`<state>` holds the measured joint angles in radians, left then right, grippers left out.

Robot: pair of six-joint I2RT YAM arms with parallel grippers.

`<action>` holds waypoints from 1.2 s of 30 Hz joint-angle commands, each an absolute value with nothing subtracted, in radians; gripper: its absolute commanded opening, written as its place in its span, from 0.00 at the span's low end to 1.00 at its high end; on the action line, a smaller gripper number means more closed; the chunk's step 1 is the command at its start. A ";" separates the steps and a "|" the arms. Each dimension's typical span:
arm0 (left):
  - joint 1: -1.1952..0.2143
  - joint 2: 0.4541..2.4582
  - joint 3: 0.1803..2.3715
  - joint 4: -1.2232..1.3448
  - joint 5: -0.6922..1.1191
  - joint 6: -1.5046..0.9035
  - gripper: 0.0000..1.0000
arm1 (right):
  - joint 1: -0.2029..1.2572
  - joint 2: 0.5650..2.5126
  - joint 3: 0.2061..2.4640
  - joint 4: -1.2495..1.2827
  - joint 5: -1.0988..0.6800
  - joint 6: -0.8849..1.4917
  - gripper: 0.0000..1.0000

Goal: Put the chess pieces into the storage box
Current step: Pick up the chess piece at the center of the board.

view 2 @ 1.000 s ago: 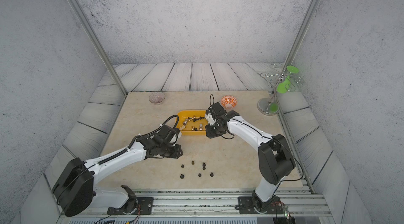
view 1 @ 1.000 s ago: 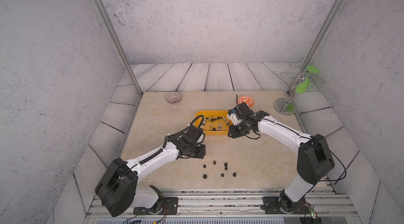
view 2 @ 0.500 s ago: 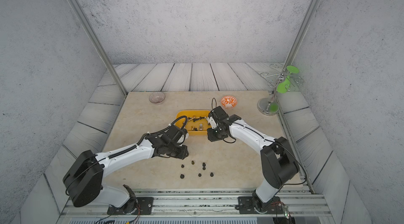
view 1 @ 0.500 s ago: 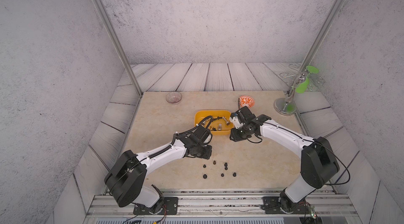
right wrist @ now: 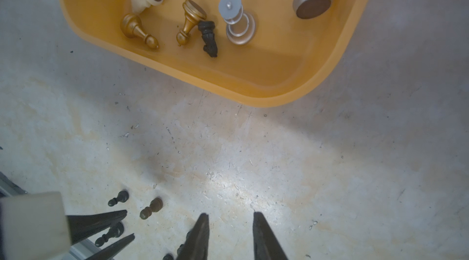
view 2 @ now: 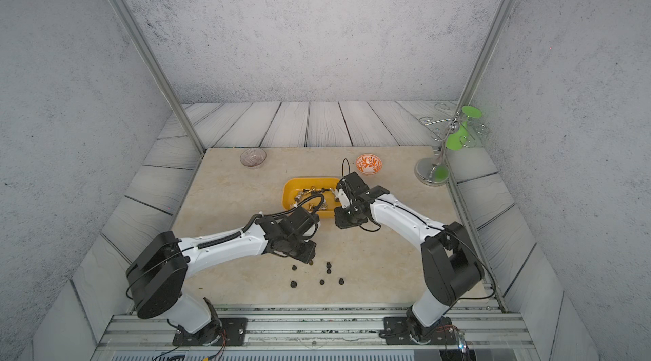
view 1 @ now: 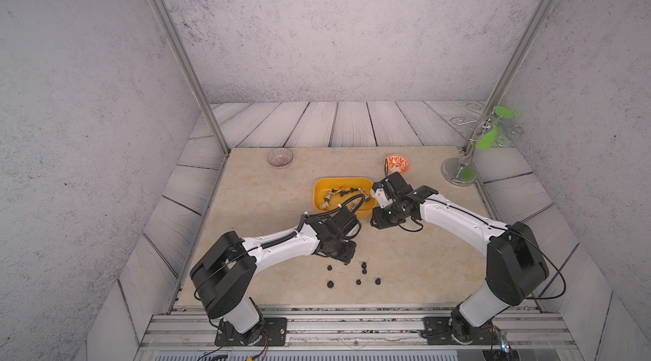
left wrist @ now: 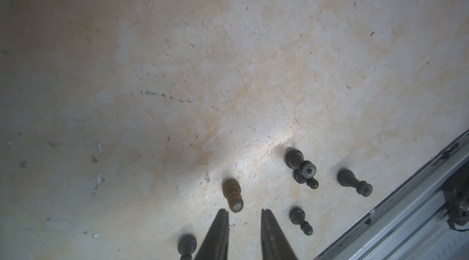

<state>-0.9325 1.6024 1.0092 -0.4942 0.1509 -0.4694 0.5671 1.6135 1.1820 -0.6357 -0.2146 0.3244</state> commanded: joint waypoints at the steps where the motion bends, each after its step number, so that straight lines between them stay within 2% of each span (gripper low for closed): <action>1: -0.955 1.633 1.043 -0.537 0.100 -0.450 0.26 | 0.565 1.561 1.165 -0.641 -0.207 0.335 0.32; 11: -0.976 1.671 1.062 -0.549 0.052 -0.468 0.26 | 0.565 1.536 1.131 -0.638 -0.183 0.359 0.32; 36: -0.981 1.745 1.064 -0.528 0.071 -0.462 0.25 | 0.521 1.502 1.080 -0.637 -0.186 0.359 0.32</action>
